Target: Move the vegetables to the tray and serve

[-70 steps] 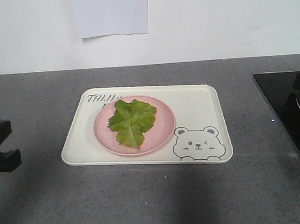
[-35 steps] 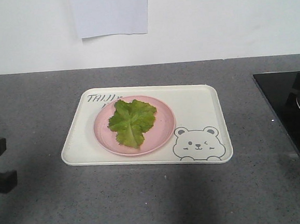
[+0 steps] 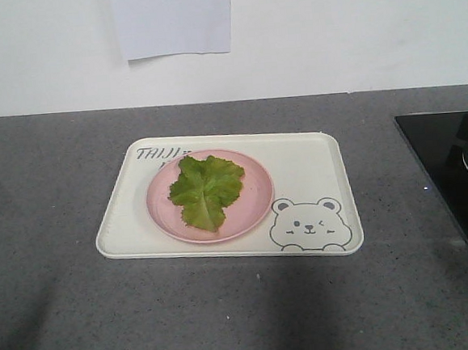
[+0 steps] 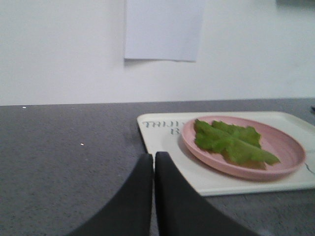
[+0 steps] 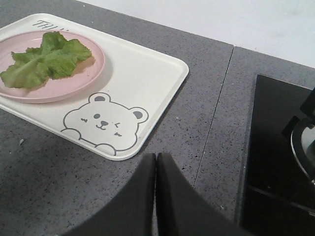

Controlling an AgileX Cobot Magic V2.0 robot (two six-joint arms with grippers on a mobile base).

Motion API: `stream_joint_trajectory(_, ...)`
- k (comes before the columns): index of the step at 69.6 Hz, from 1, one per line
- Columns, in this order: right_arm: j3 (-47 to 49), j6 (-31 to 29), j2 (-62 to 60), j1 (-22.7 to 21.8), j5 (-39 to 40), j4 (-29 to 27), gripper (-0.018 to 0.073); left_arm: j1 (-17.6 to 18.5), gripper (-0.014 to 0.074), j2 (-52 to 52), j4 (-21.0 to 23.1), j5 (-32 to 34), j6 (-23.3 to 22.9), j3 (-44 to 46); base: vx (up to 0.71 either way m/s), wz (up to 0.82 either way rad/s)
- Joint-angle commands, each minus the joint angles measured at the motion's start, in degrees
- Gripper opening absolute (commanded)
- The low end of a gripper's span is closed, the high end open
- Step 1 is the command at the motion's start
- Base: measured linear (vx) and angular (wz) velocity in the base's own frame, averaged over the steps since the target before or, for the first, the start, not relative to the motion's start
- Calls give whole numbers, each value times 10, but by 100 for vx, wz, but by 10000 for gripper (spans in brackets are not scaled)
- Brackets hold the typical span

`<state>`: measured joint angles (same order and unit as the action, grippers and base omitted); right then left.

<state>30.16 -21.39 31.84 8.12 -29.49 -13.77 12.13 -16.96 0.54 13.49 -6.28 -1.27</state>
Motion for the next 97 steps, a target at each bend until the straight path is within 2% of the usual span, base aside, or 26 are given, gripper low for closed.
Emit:
stream_joint_trajectory(1,14,-5,1,-1,31,-1,-4,-22,-8,41,40,11,37,-4,0,0)
stream_joint_trajectory(9,14,-5,1,-1,27,-1,-4,-44,-8,92,42,-34,83,-6,0,0)
stream_joint_trajectory(24,14,-5,1,-1,26,-1,-4,-91,-8,188,42,-135,84,-6,0,0)
stream_joint_trajectory(33,14,-5,1,-1,25,-1,-4,-112,-8,178,42,-145,79,-6,0,0)
stream_joint_trajectory(47,14,-5,1,-1,24,-1,-4,-113,-8,178,42,-146,77,-5,0,0)
stream_joint_trajectory(57,14,-5,1,-1,24,-1,-4,-113,-8,178,41,-146,58,-5,0,0)
stream_joint_trajectory(97,14,-5,1,-1,24,-1,-4,-113,-8,179,38,-147,58,-5,0,0)
